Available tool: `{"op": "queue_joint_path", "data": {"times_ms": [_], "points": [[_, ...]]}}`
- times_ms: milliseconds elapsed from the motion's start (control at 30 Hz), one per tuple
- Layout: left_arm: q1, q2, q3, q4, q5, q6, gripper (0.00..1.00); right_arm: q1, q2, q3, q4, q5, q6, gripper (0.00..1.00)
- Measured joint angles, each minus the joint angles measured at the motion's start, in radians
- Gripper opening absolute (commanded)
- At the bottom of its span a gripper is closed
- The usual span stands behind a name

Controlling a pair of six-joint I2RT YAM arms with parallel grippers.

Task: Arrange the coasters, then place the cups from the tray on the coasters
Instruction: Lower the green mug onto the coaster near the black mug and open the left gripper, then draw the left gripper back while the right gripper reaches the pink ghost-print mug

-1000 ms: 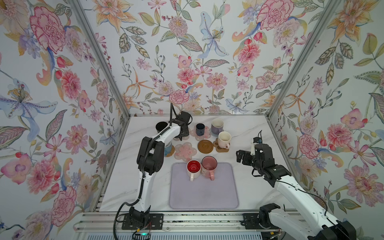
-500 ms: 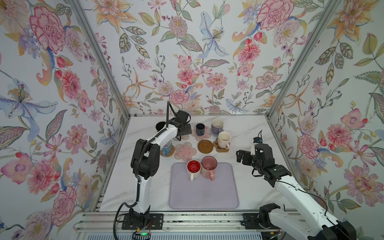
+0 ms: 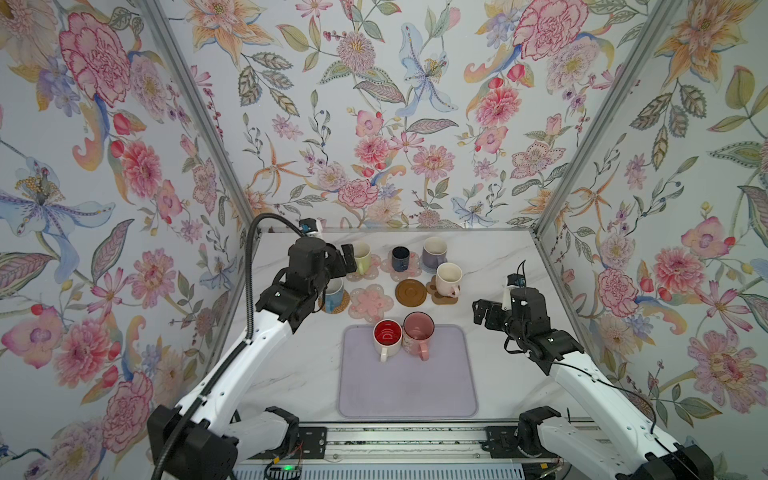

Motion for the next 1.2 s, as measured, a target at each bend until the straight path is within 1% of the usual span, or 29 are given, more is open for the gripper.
{"op": "queue_joint_path", "data": {"times_ms": [133,233,300,367,500,667,867,1000,1200], "points": [[0.0,-0.266,-0.286,0.059,0.001,0.009,0.99,-0.003,0.028,0.0,0.002,-0.012,0.0,0.99],[0.0,-0.406,-0.473,0.069,0.01,-0.01,0.99,-0.005,0.045,0.002,0.004,-0.022,0.0,0.99],[0.0,-0.469,-0.555,0.069,0.023,-0.029,0.99,-0.005,0.05,0.005,0.005,-0.026,0.0,0.99],[0.0,-0.525,-0.605,0.066,0.026,-0.04,0.99,-0.005,0.05,0.007,0.009,-0.034,0.001,0.99],[0.0,-0.577,-0.612,0.085,0.025,-0.043,0.99,-0.005,0.05,0.017,0.01,-0.045,0.004,0.99],[0.0,-0.549,-0.612,0.095,0.026,-0.043,0.99,-0.002,0.046,0.029,0.003,-0.056,0.023,0.99],[0.0,-0.548,-0.61,0.096,0.025,-0.043,0.99,0.046,-0.019,0.038,-0.027,-0.061,0.054,0.99],[0.0,-0.571,-0.61,0.102,0.024,-0.044,0.99,0.111,-0.038,0.045,-0.047,-0.051,0.079,0.99],[0.0,-0.592,-0.614,0.113,0.023,-0.048,0.99,0.283,-0.038,0.045,-0.093,-0.006,0.135,0.99]]}}
